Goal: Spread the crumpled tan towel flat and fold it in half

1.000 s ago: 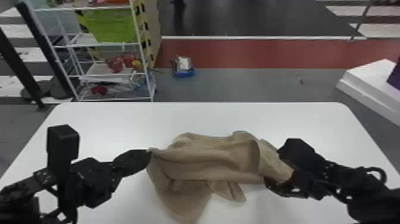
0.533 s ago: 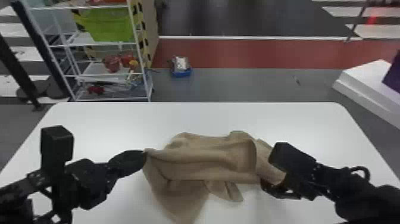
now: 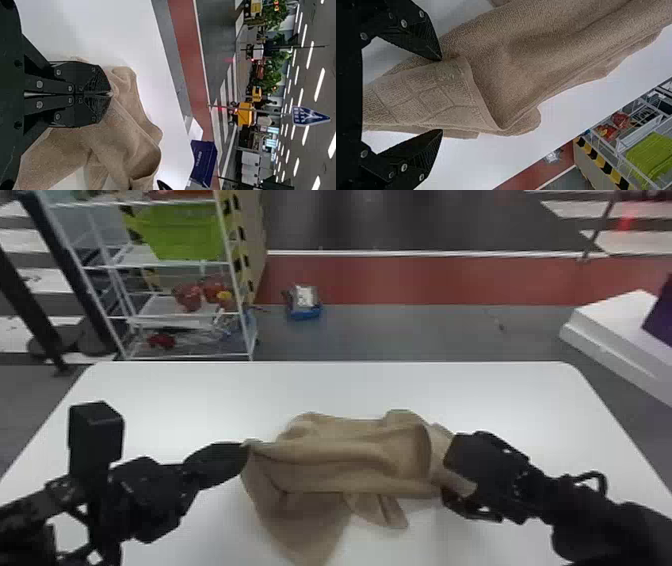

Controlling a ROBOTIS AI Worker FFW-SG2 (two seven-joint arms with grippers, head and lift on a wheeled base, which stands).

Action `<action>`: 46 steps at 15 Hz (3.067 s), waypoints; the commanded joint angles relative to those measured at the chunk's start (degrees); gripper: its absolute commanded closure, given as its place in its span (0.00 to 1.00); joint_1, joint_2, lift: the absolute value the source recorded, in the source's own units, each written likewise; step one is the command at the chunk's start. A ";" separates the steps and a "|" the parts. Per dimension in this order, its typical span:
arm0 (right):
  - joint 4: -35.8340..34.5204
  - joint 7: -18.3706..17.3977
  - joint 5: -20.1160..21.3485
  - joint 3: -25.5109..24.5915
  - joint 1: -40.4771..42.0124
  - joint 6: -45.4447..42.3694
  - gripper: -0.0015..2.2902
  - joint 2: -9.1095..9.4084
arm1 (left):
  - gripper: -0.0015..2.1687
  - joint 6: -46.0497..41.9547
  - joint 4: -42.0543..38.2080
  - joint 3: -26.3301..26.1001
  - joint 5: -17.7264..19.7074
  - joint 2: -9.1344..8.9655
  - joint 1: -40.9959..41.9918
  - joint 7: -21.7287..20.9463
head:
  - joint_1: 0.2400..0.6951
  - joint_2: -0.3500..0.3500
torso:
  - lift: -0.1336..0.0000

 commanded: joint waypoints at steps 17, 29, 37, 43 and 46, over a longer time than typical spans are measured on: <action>0.01 -15.60 -2.92 -2.86 -3.59 9.99 0.13 0.53 | 0.87 0.00 -0.11 -0.43 -0.09 -0.15 0.15 0.00 | 1.00 0.37 | 0.08; -0.87 -21.92 -7.93 -2.86 -6.22 18.08 0.13 1.24 | 0.87 0.00 -0.37 -0.70 -0.44 -0.15 0.15 -0.08 | 1.00 0.33 | 0.08; -6.76 -22.98 -15.40 -3.21 -6.75 25.11 0.12 2.03 | 0.87 0.00 -0.37 -0.70 -0.53 -0.15 0.06 -0.17 | 1.00 0.34 | 0.08; -4.65 -20.78 -15.49 -3.83 -7.63 24.93 0.63 1.85 | 0.87 0.00 -0.37 -0.43 -0.62 -0.15 0.06 -0.43 | 1.00 0.35 | 0.08; -5.96 -20.25 -16.02 -5.85 -6.58 21.94 0.77 1.68 | 0.87 0.00 -1.25 1.24 -0.62 -0.15 0.06 -2.28 | 1.00 0.35 | 0.08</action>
